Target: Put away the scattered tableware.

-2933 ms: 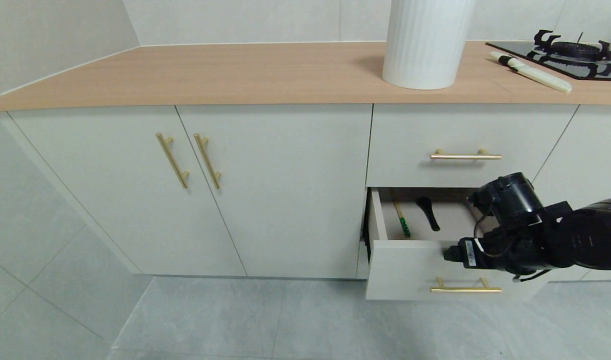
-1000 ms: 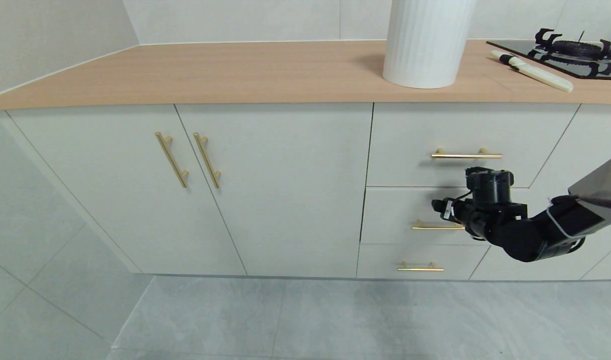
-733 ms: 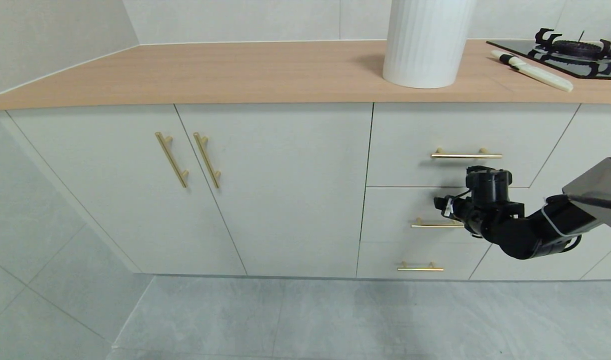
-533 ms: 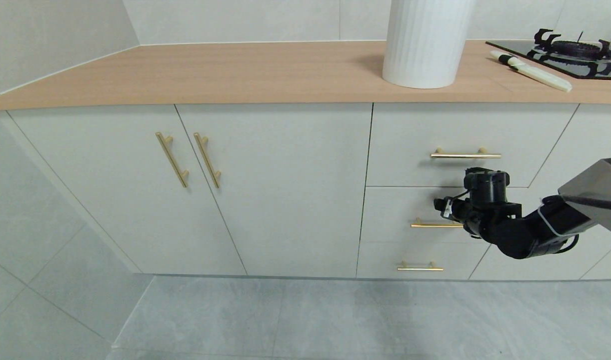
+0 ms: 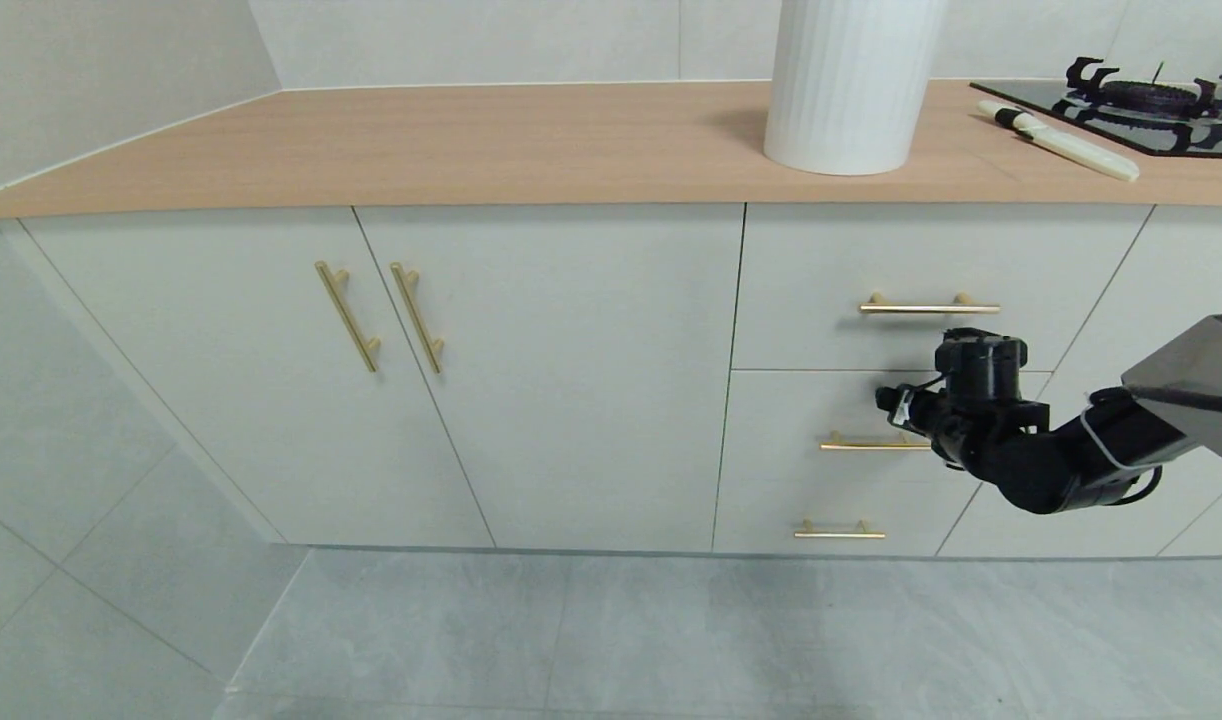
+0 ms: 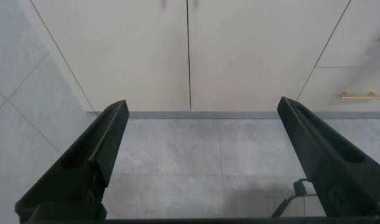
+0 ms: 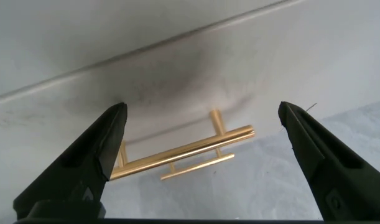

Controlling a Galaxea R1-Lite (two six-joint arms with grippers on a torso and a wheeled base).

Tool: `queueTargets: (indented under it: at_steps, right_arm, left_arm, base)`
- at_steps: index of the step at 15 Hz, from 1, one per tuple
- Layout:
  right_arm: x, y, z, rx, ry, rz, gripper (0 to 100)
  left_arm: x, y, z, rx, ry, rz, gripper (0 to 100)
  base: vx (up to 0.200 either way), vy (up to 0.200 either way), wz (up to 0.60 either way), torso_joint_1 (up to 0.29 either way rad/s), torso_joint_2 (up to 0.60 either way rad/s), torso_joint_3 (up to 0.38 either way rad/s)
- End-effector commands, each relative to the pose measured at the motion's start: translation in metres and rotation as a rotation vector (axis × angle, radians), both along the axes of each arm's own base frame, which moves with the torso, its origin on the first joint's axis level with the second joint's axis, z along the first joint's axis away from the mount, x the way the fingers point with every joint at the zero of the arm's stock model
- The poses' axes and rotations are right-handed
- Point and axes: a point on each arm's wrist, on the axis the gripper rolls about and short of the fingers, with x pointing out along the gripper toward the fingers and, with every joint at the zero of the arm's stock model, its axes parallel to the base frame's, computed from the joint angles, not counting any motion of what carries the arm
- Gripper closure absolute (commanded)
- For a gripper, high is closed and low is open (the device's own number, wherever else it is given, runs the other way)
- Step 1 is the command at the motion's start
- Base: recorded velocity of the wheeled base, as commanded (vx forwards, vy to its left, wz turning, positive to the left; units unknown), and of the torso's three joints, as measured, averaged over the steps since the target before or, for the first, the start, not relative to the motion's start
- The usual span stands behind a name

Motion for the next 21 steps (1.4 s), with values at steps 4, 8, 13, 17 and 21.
queueTargets:
  at_steps: [4,8,13,17,21]
  right_arm:
    - [-0.103,-0.004,0.061,-0.004,-0.017,0.096,0]
    - [-0.205,-0.025,0.120,-0.017,-0.218,0.061,0]
    - [-0.343,-0.054,0.158,-0.178,-0.371,0.010,0]
    - [-0.407,-0.068,0.150,-0.263,-0.349,-0.046,0]
    - [-0.447,-0.075,0.118,-0.365,-0.378,-0.152,0]
  left_arm:
    - [0.000,0.000,0.000,0.000,0.000,0.000,0]
    - [0.000,0.000,0.000,0.000,0.000,0.000,0]
    - [0.000,0.000,0.000,0.000,0.000,0.000,0]
    - [0.000,0.000,0.000,0.000,0.000,0.000,0]
    - [0.000,0.000,0.000,0.000,0.000,0.000,0]
  base:
    - [0.000,0.000,0.00,0.000,0.00,0.000]
    - [0.000,0.000,0.00,0.000,0.00,0.000]
    - [0.000,0.000,0.00,0.000,0.00,0.000]
    - [0.000,0.000,0.00,0.000,0.00,0.000]
    - [0.000,0.000,0.00,0.000,0.00,0.000]
